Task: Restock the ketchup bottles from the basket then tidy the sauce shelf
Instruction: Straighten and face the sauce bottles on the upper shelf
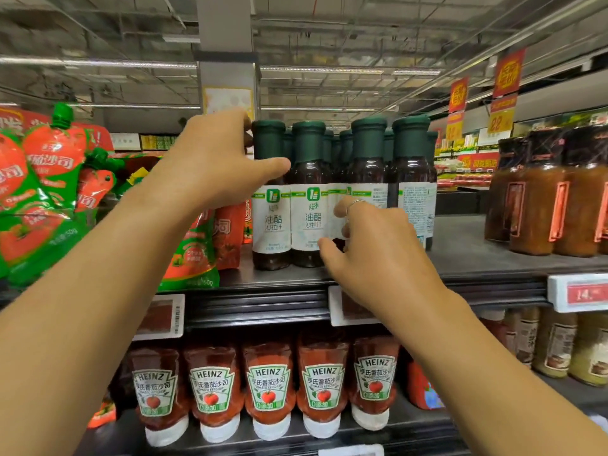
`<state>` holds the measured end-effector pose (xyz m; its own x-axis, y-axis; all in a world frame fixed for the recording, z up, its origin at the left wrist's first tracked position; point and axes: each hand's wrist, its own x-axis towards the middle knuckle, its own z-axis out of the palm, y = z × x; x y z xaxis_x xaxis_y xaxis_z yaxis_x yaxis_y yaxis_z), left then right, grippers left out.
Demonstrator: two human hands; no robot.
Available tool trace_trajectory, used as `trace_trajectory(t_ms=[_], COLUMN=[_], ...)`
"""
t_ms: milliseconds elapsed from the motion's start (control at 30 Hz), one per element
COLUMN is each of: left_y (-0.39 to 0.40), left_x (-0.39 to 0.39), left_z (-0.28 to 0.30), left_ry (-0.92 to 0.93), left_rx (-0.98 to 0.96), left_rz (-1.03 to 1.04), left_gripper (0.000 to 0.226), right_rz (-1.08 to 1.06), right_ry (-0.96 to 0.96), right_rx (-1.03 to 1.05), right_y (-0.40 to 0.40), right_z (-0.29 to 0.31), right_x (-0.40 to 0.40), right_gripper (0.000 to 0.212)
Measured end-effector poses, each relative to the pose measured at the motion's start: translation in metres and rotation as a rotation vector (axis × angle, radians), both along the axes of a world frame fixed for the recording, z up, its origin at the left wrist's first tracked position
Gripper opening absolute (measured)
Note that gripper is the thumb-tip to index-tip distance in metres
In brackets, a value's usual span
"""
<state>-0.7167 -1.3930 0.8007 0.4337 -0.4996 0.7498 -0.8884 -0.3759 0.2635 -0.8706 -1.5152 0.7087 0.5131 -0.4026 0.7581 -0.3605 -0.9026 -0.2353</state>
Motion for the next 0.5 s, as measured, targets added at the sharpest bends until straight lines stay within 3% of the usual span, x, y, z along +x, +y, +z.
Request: trace_trajectory(t_ms=[100, 233, 333, 500], left_y=[-0.005, -0.017, -0.042, -0.095], left_x=[-0.014, -0.051, -0.084, -0.109], left_z=[0.007, 0.020, 0.032, 0.053], left_ry=[-0.182, -0.292, -0.292, -0.406], left_rx=[-0.147, -0.202, -0.093, 0.222], left_rz=[0.079, -0.094, -0.258, -0.323], left_gripper=[0.059, 0.049, 0.046, 0.058], right_rz=[0.006, -0.059, -0.058, 0.046], right_ry=[-0.089, -0.177, -0.181, -0.106], right_rx=[0.028, 0.092, 0.197, 0.376], right_y=[-0.016, -0.049, -0.074, -0.100], right_z=[0.004, 0.010, 0.013, 0.012], right_x=[-0.027, -0.061, -0.074, -0.067], right_gripper=[0.031, 0.026, 0.040, 0.073])
